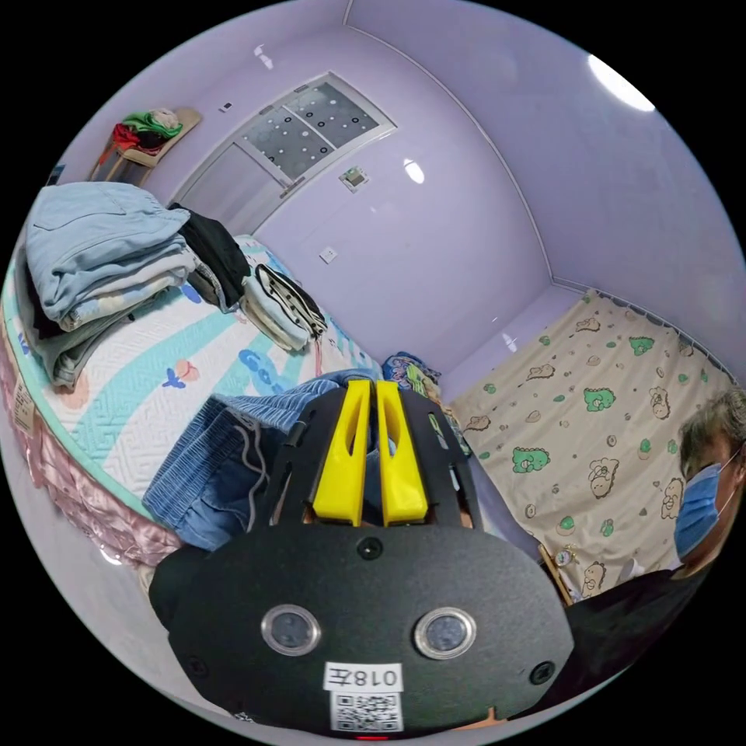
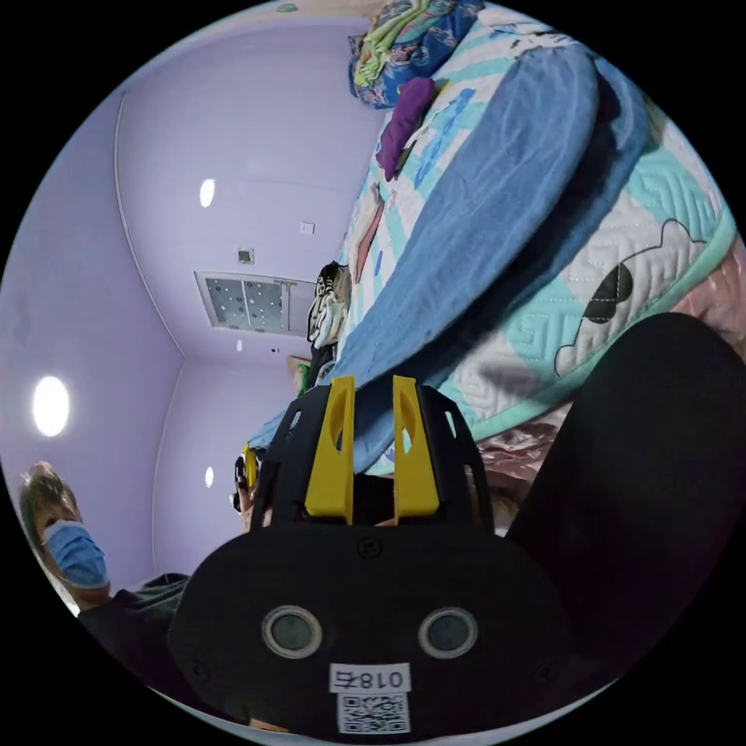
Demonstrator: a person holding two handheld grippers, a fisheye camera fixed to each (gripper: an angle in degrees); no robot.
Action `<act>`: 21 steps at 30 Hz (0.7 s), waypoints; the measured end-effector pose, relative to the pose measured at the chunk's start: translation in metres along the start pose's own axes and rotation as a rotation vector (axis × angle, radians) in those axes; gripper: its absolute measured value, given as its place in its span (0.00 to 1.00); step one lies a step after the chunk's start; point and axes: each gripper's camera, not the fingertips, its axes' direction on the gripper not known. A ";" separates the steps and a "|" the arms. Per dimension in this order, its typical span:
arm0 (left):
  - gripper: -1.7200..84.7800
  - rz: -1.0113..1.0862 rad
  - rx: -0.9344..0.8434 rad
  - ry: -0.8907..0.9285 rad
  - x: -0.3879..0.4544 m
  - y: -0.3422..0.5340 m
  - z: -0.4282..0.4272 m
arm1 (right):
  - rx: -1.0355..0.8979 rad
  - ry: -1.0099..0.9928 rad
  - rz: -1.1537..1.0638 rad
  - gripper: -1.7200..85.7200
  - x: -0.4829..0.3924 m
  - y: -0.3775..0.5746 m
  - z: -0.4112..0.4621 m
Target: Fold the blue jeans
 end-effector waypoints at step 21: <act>0.01 -0.043 0.014 0.016 -0.041 -0.032 0.014 | 0.367 0.037 0.110 0.09 -0.026 -0.087 -0.105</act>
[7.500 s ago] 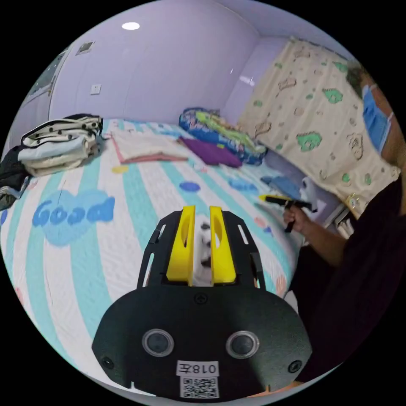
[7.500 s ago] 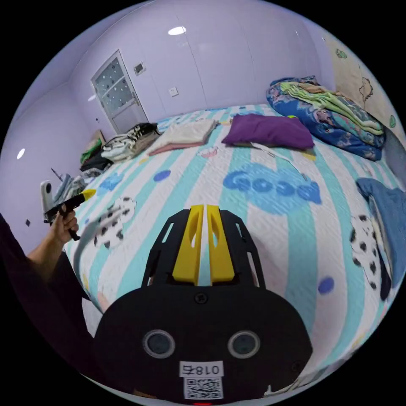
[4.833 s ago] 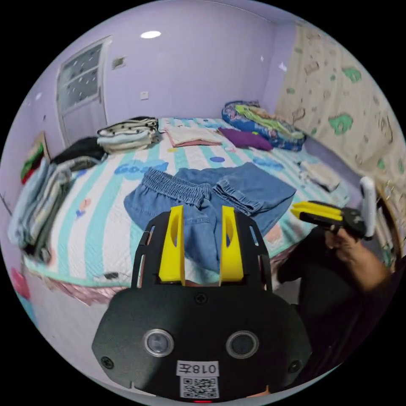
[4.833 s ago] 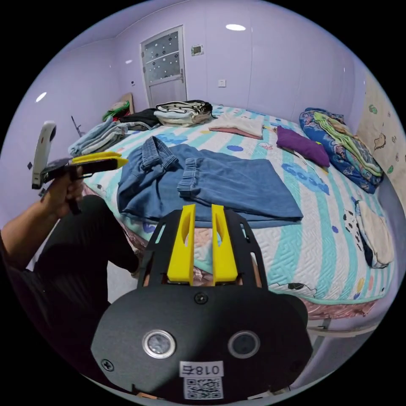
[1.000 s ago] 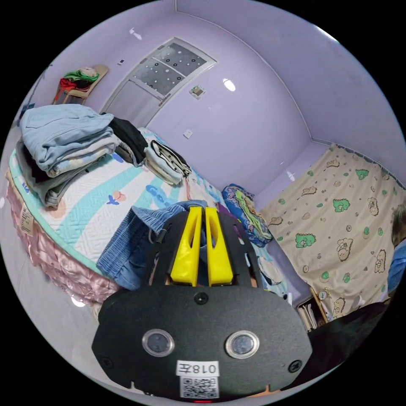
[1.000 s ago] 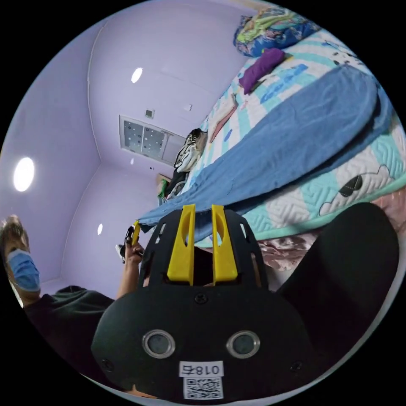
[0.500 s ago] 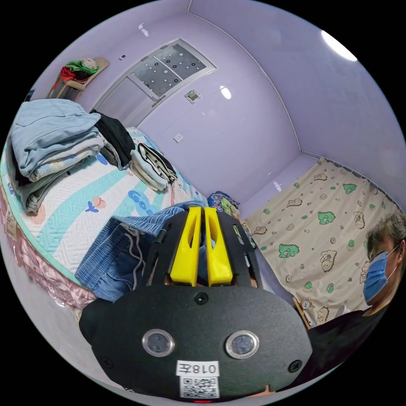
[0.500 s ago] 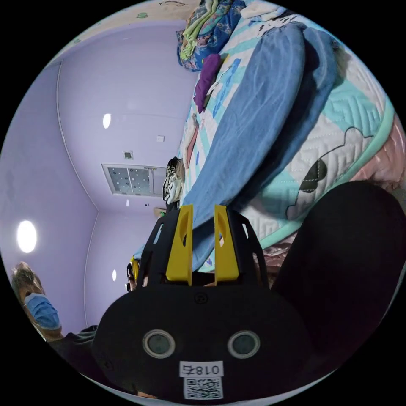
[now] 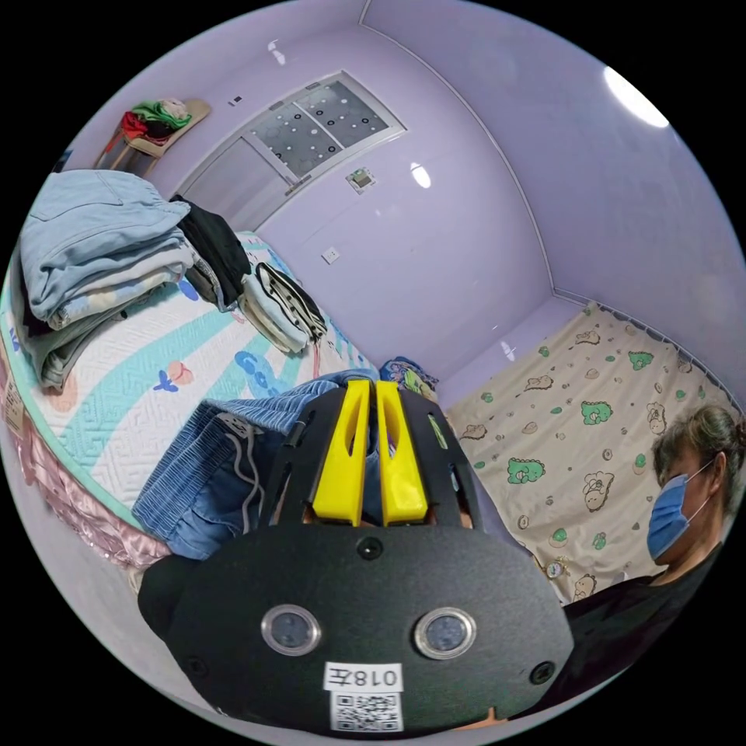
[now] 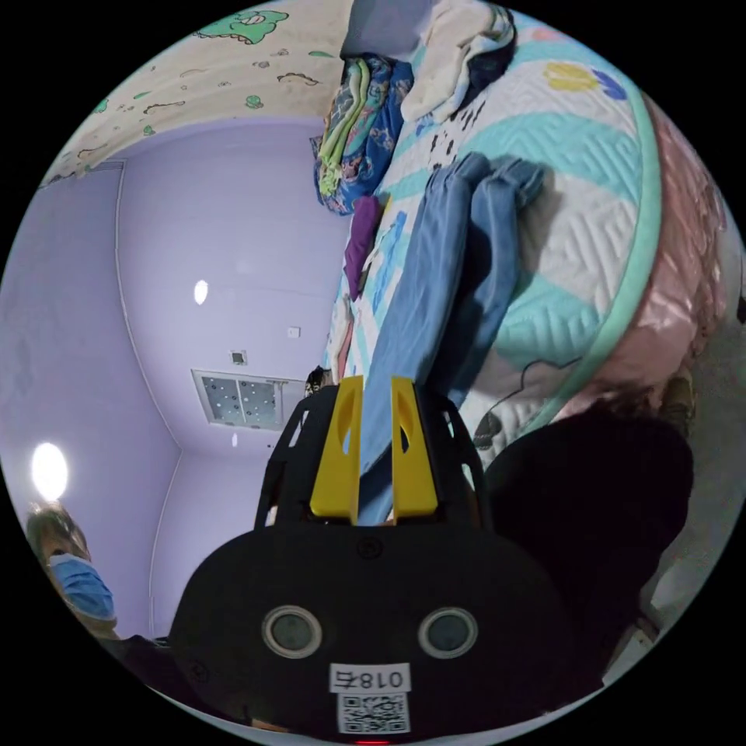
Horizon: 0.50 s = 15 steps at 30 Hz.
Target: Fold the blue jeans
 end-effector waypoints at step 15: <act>0.01 -0.019 -0.003 0.007 -0.020 -0.014 0.031 | 0.031 0.076 0.010 0.02 -0.037 -0.043 -0.008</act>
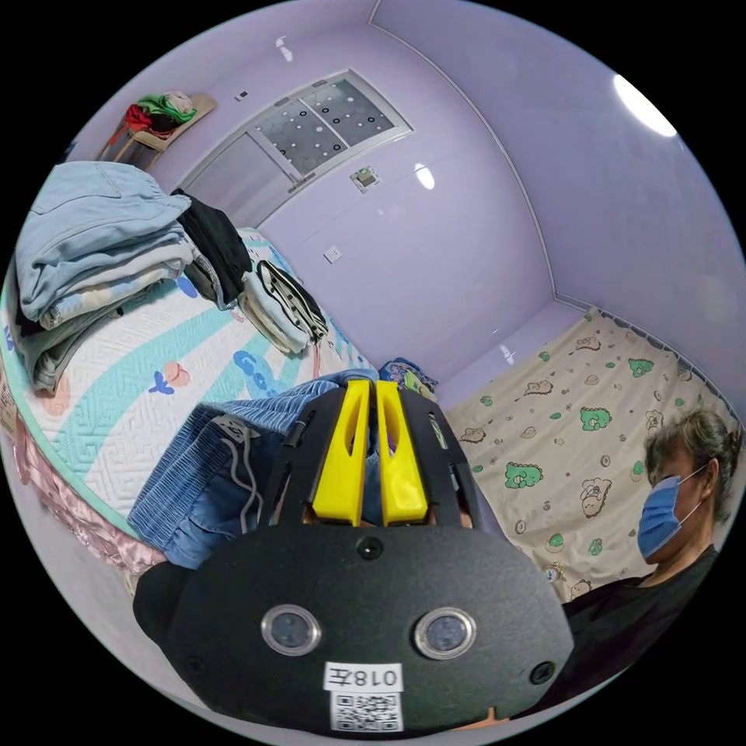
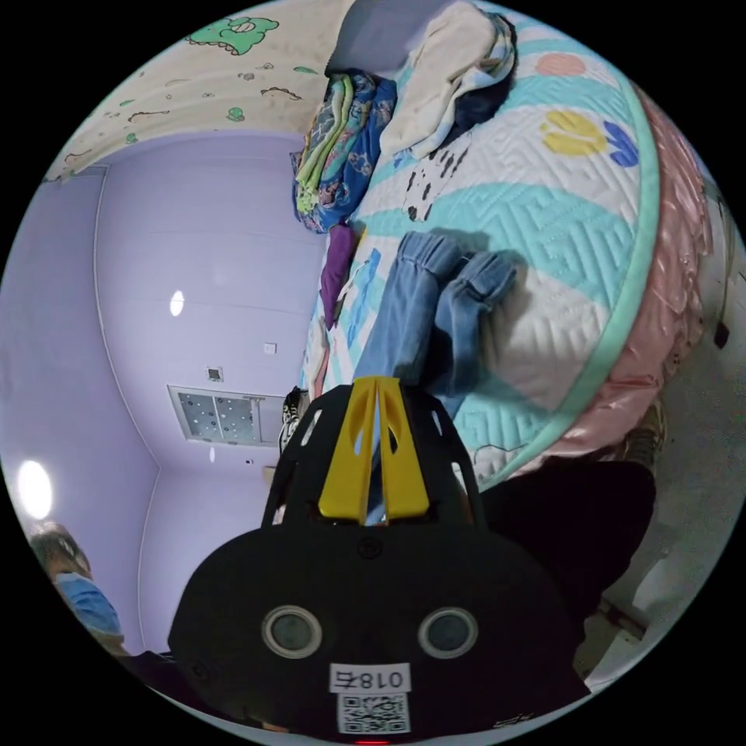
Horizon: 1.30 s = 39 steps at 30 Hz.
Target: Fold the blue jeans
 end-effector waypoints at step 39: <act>0.01 -0.016 -0.025 -0.020 -0.038 0.008 0.102 | -0.054 0.072 0.005 0.09 -0.045 0.039 -0.020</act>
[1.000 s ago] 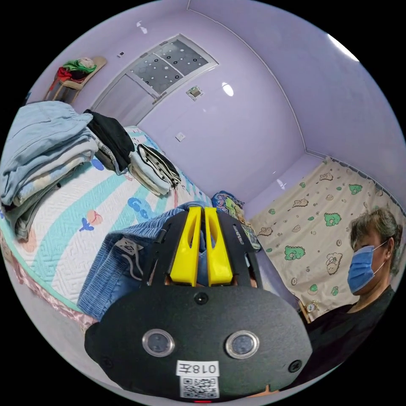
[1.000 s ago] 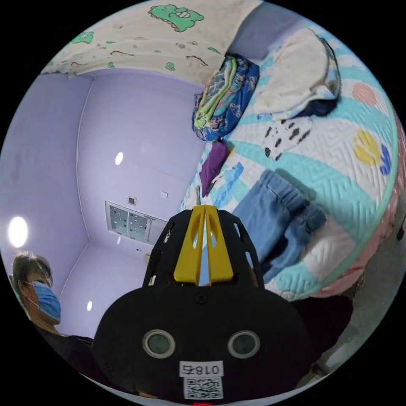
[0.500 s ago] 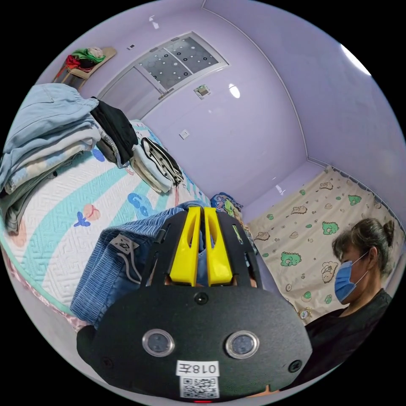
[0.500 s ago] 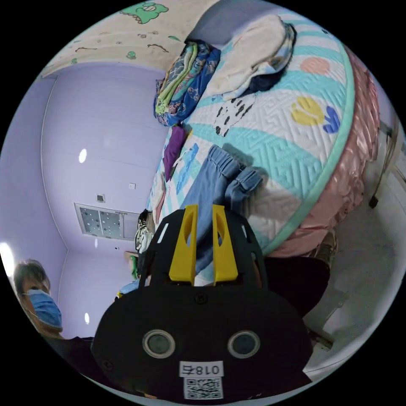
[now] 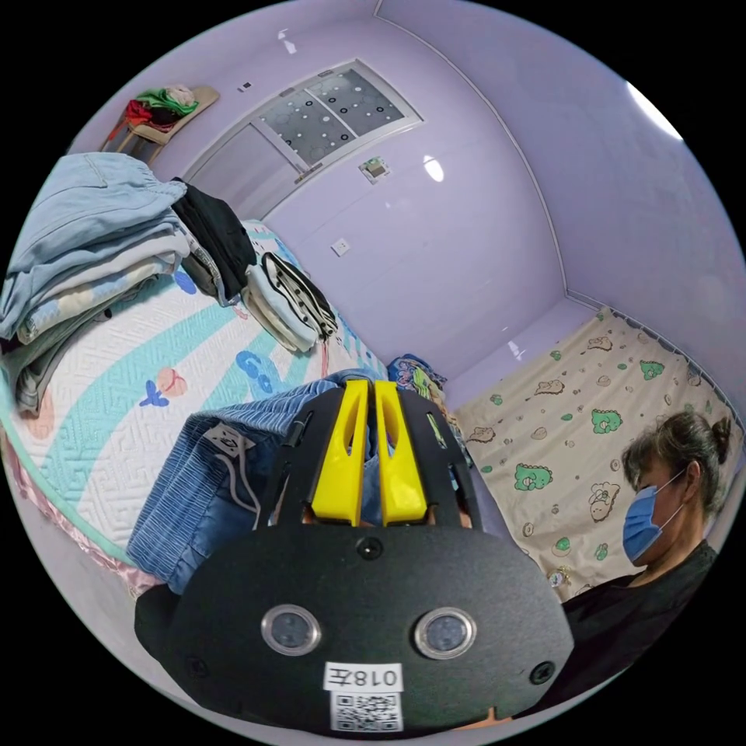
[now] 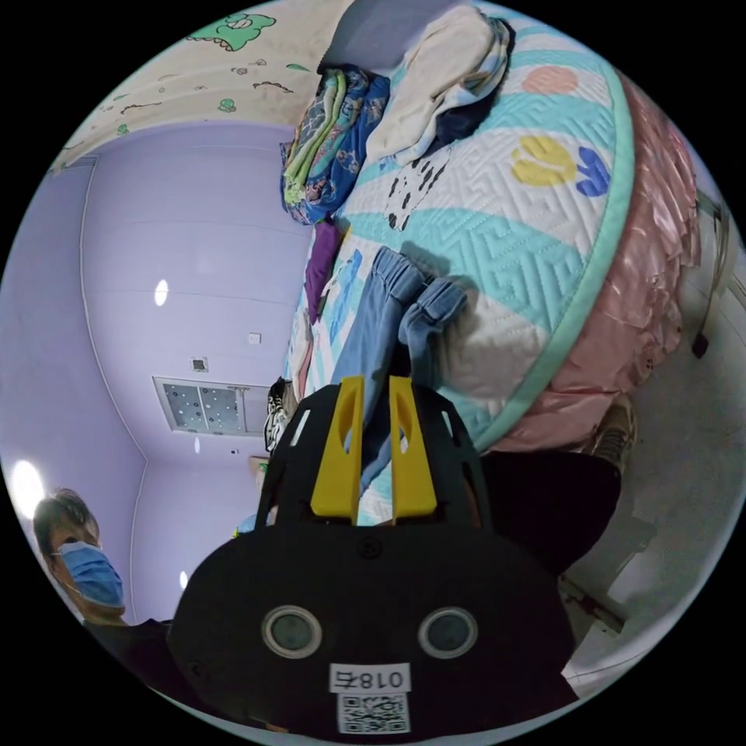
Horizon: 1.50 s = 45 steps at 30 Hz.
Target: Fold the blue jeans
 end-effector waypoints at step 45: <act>0.11 0.001 -0.489 -0.397 -0.115 0.081 0.145 | 0.046 -0.009 -0.136 0.04 0.002 0.130 -0.058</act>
